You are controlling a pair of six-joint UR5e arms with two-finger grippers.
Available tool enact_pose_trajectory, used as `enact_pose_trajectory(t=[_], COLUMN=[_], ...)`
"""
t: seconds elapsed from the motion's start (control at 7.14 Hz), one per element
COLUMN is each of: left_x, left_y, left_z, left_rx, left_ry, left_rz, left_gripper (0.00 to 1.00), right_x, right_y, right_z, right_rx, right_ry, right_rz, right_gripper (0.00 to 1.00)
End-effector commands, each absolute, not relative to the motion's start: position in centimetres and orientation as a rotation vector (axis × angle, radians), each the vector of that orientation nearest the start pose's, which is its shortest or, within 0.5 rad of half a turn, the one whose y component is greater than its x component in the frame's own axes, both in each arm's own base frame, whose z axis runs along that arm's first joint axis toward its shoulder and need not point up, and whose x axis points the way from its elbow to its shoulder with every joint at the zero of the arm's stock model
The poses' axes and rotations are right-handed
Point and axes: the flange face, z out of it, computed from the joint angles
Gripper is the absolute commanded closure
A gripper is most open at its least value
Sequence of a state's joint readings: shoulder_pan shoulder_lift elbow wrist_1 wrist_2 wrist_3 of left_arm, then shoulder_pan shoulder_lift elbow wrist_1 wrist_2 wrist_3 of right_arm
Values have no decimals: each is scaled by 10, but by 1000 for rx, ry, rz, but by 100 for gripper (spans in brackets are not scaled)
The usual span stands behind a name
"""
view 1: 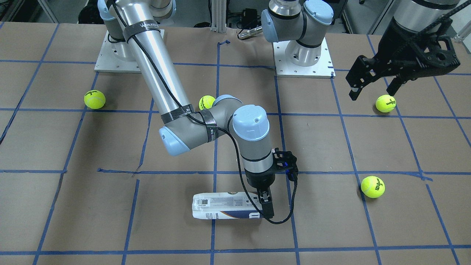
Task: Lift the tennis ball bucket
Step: 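Carry the can with the right gripper toward the table center, then lay the can down on its side and withdraw the right gripper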
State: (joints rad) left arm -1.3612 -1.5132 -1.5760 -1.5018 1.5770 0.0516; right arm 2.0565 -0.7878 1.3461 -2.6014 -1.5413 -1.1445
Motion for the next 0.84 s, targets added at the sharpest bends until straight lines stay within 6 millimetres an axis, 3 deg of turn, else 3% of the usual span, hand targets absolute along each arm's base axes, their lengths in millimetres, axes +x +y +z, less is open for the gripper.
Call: enact_pose_trajectory(t=[0.0,0.14,0.28,0.42,0.56,0.7], left_x=[-27,-27,-27,-26,-36,-44], left_y=[-503,-508,-517,-527,-539,-550], left_z=[513,505,498,484,469,453], left_rx=[-189,-207,-210,-213,-229,-330], left_ry=[3125,3148,3166,3173,3253,3348], left_rz=[-186,-169,-174,-161,-217,-244], left_gripper=[0,0,0,0,0,0], right_x=[431,363,278,211,165,133], right_y=[-653,-680,-700,-702,-693,-680], right_z=[250,289,336,369,401,444], right_rx=[-2189,-2020,-1799,-1493,-1363,-1235], right_ry=[2263,2287,2411,2577,2651,2727], right_rz=[-825,-769,-750,-690,-627,-673], right_gripper=[1,0,0,0,0,0])
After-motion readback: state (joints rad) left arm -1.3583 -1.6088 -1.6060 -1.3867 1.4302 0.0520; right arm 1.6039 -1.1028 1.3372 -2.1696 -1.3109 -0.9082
